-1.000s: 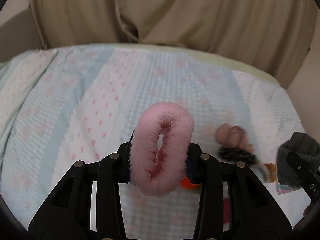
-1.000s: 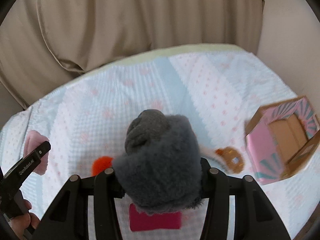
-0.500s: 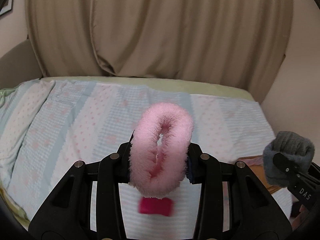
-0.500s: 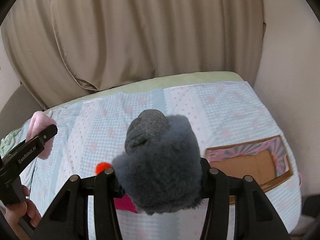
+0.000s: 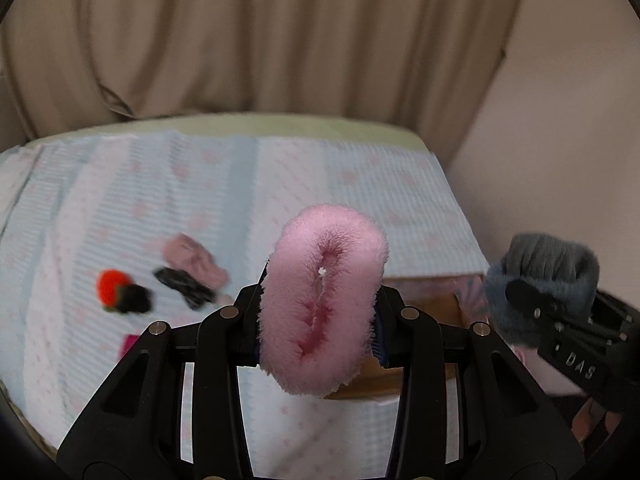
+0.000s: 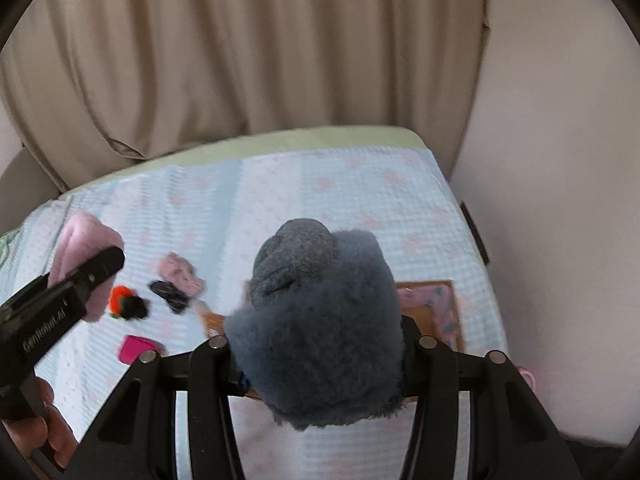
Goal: Organize soft objects
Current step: 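Carry the hair tie and grey sock with both tools over the cardboard box, then open both tools to drop the hair tie and sock into the box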
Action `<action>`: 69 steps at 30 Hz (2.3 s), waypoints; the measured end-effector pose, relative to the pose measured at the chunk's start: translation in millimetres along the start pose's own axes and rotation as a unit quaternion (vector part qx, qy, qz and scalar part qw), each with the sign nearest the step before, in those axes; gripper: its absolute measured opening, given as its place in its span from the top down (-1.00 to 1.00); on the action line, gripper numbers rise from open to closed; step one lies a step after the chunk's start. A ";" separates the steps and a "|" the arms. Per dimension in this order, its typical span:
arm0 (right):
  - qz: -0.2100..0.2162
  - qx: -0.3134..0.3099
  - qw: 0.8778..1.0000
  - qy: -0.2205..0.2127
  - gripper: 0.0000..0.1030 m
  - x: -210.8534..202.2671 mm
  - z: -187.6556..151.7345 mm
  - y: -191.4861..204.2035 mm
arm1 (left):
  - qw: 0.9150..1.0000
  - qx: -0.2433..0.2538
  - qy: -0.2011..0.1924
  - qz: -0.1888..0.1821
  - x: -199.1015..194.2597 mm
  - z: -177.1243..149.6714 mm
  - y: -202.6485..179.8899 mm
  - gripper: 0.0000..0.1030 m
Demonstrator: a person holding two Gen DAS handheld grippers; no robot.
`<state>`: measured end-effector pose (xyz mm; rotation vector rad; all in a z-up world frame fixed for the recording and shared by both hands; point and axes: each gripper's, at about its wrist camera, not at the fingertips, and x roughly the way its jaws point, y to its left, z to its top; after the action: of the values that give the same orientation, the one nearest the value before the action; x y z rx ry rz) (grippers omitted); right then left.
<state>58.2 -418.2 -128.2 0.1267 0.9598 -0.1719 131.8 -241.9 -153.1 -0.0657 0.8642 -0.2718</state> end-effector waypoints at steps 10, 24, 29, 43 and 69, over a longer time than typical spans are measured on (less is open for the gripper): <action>-0.001 0.029 0.995 0.094 0.11 86.6 1.0 -77.4 | 0.994 0.034 0.100 -0.012 98.2 -37.1 -75.6 0.32; 0.024 0.056 0.968 0.244 0.09 230.8 -29.4 -99.6 | 0.962 0.089 0.259 -0.006 247.0 -96.3 -99.8 0.32; 0.034 0.071 0.960 0.267 0.04 250.1 -42.7 -103.4 | 0.949 0.123 0.291 -0.009 264.7 -118.9 -105.7 0.22; 0.057 0.106 0.954 0.273 -1.00 242.9 -45.4 -116.8 | 0.949 0.147 0.277 -0.033 249.4 -113.0 -98.3 -0.99; -0.006 0.016 0.998 0.058 -1.00 -9.4 -9.4 -45.9 | 0.983 0.170 0.065 0.006 11.5 -48.6 -67.9 -1.00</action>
<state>36.1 -460.6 -127.2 0.1623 1.0745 -0.1928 87.8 -307.8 -181.8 0.2778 0.9359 -0.4121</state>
